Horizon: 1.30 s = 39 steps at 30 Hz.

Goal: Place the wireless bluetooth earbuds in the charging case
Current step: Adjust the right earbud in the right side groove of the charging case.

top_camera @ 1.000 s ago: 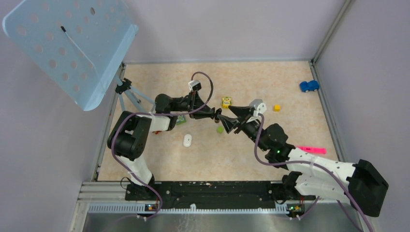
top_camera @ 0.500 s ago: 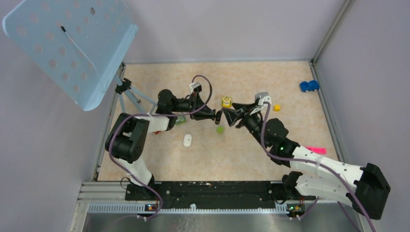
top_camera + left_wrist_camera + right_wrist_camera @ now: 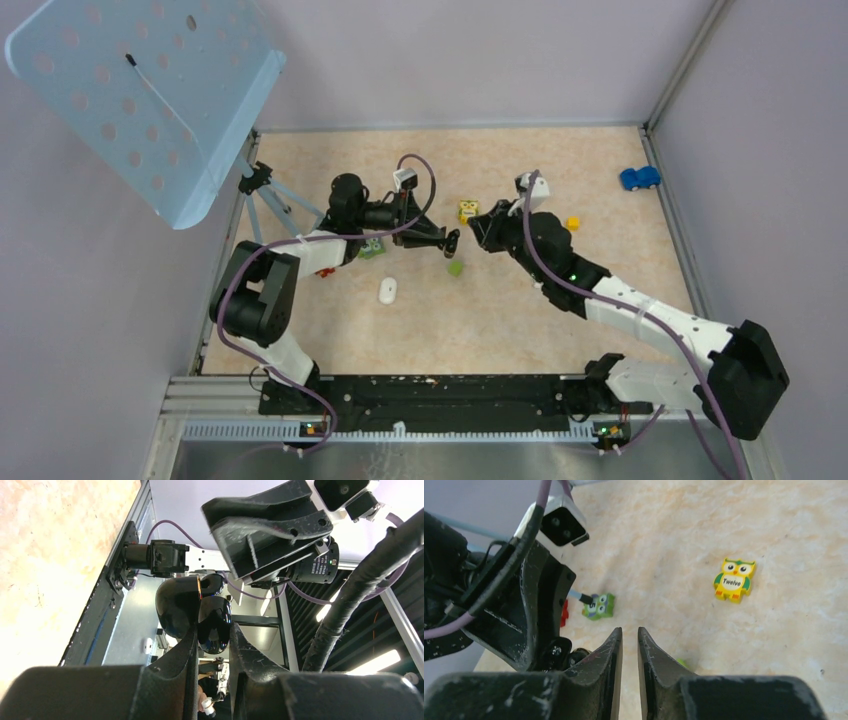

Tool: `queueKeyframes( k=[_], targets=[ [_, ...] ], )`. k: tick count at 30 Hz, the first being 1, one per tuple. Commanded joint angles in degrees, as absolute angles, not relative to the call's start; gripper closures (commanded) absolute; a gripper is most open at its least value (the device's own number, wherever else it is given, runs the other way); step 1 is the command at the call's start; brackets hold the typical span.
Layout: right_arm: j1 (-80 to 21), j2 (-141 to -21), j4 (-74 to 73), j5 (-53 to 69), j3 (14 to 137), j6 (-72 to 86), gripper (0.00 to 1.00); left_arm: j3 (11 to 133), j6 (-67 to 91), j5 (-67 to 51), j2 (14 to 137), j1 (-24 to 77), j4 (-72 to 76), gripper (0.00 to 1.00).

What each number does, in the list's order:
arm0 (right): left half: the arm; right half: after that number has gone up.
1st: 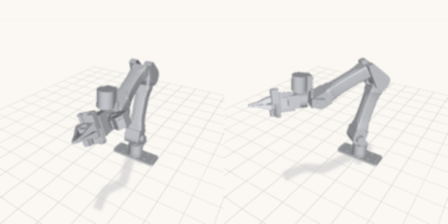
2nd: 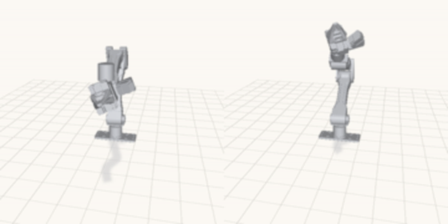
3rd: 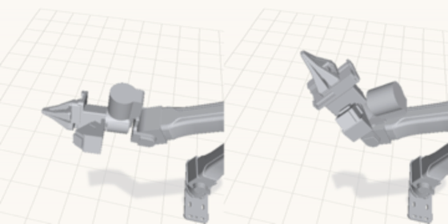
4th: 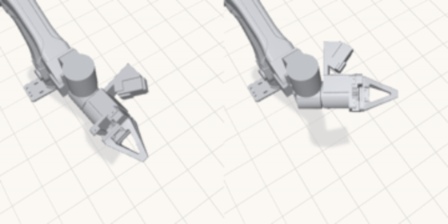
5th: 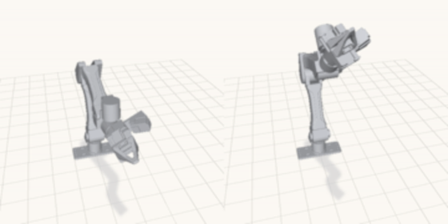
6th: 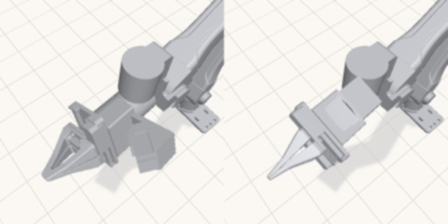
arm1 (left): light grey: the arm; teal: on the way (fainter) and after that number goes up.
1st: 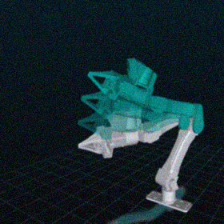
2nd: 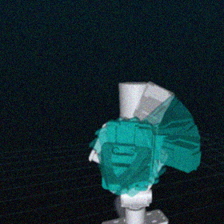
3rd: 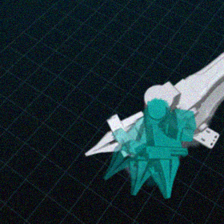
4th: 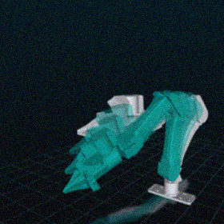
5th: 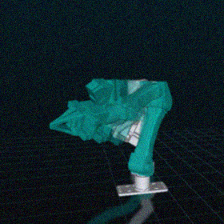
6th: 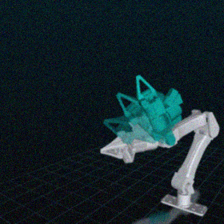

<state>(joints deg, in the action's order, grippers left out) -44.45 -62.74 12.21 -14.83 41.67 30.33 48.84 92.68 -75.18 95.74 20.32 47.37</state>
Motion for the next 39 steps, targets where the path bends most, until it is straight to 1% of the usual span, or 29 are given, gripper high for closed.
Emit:
queueKeyframes(
  k=[1, 16, 19, 39],
  targets=[
    [-44.2, -64.4, 12.5, -9.3, 45.2, 30.6, 0.84, 50.5, 90.4, -75.4, 93.2, 20.1, 46.9, 1.0],
    [-44.2, -63.2, 16.5, -2.7, 42.8, 29.4, 0.9, 50.8, 88.5, -75.6, 93.0, 20.1, 44.2, 1.0],
    [-44.2, -63.4, 15.9, -2.1, 43.0, 29.2, 0.93, 50.8, 88.4, -75.6, 93.1, 20.1, 44.2, 1.0],
    [-44.3, -61.5, 16.1, -0.3, 40.3, 29.5, 1.0, 51.7, 87.6, -75.6, 93.8, 20.1, 43.3, 1.0]
  ],
)
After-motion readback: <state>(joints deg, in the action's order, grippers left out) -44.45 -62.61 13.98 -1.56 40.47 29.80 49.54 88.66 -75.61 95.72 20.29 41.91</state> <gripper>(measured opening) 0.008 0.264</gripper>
